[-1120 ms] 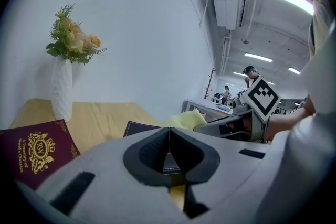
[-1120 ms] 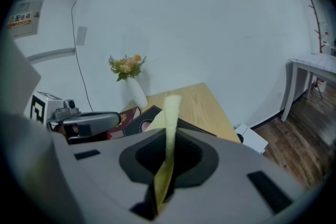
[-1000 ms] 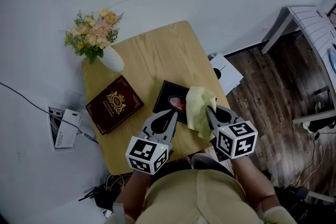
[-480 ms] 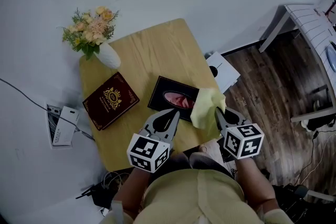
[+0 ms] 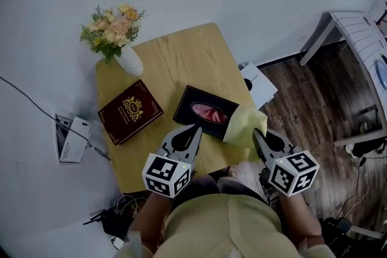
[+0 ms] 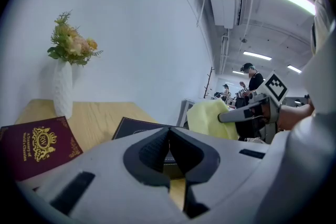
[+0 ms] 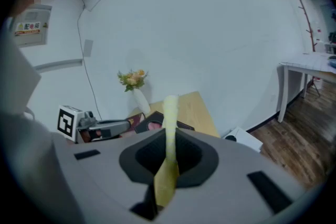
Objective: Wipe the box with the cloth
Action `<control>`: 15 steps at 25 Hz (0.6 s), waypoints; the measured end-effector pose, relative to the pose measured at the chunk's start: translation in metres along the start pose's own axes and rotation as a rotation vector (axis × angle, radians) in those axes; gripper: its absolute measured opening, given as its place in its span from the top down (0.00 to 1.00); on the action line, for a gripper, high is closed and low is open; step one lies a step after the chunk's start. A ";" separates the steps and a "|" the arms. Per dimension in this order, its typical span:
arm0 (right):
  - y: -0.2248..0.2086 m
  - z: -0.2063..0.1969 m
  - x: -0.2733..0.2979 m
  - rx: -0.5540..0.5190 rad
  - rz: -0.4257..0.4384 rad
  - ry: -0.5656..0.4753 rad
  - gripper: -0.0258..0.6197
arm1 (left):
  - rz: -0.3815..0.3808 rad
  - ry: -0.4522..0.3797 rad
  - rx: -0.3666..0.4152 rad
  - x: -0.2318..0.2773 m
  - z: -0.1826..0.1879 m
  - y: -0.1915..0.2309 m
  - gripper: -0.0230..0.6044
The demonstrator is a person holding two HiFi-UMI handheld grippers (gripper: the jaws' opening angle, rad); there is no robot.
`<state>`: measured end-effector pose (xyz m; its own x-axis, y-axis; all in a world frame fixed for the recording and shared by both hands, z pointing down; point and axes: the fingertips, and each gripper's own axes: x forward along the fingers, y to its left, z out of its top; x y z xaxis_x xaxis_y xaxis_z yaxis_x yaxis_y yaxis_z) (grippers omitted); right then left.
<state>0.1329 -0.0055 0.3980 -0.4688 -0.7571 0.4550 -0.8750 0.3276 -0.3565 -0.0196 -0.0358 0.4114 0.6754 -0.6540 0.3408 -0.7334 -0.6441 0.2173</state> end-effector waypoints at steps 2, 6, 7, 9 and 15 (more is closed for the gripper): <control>0.021 0.012 -0.001 -0.005 0.066 -0.028 0.90 | 0.031 -0.010 -0.007 -0.008 0.001 0.009 0.93; 0.068 0.028 0.011 -0.022 0.208 -0.053 0.90 | 0.092 -0.029 -0.026 -0.026 0.002 0.026 0.93; 0.079 0.030 0.015 -0.030 0.243 -0.054 0.90 | 0.105 -0.032 -0.030 -0.030 0.002 0.030 0.93; 0.101 0.032 0.024 -0.046 0.307 -0.053 0.90 | 0.129 -0.038 -0.035 -0.039 0.002 0.036 0.93; 0.155 0.024 0.048 -0.081 0.453 -0.016 0.90 | 0.222 -0.055 -0.066 -0.072 -0.004 0.060 0.93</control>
<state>-0.0230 -0.0046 0.3454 -0.8051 -0.5354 0.2551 -0.5889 0.6705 -0.4513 -0.1119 -0.0259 0.4034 0.4991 -0.7983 0.3369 -0.8665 -0.4563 0.2023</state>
